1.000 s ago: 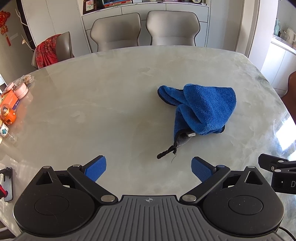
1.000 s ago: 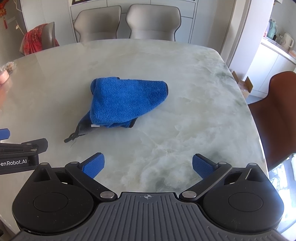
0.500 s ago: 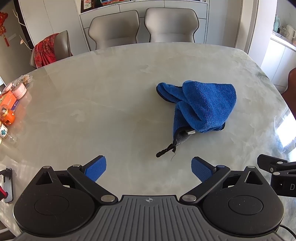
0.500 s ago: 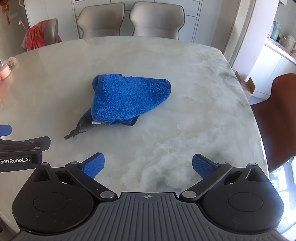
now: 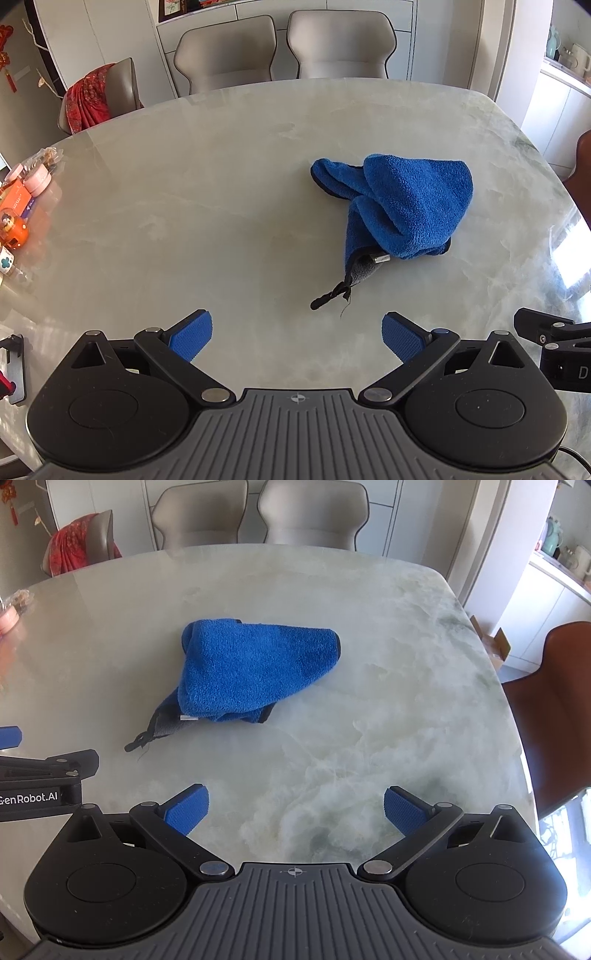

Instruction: Fold towel

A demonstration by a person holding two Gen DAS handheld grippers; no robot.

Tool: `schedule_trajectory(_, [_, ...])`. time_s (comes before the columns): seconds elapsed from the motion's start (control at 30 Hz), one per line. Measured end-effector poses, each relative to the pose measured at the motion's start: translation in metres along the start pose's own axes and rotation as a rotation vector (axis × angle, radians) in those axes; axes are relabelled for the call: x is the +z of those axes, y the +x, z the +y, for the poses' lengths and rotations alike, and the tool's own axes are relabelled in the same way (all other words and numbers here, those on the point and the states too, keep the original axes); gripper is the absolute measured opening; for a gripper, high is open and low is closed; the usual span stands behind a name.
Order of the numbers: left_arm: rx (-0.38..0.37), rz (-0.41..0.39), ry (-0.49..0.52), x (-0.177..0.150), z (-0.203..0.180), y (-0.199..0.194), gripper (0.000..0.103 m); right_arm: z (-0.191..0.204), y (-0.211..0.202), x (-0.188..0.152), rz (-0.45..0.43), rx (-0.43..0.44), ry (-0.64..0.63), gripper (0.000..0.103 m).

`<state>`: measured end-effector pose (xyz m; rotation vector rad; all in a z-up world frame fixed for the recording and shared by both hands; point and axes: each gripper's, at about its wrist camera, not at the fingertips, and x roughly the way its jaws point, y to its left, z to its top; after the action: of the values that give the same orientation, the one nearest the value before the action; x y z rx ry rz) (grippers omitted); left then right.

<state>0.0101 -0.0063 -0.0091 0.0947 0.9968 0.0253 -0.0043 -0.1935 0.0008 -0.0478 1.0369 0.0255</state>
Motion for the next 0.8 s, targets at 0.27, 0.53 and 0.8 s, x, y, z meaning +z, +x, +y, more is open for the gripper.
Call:
schedule_trajectory(0.27, [-0.006, 0.016, -0.002, 0.003, -0.003, 0.007, 0.101, -0.003, 0.0, 0.0, -0.003, 0.059, 0.002, 0.102])
schedule_trajectory(0.53, [-0.009, 0.024, -0.011, 0.007, -0.001, 0.014, 0.101, -0.002, 0.008, 0.005, 0.006, 0.054, -0.007, 0.102])
schedule_trajectory(0.8, [-0.043, 0.01, -0.005, 0.022, 0.006, 0.024, 0.101, -0.021, 0.014, 0.024, -0.054, 0.098, 0.023, 0.102])
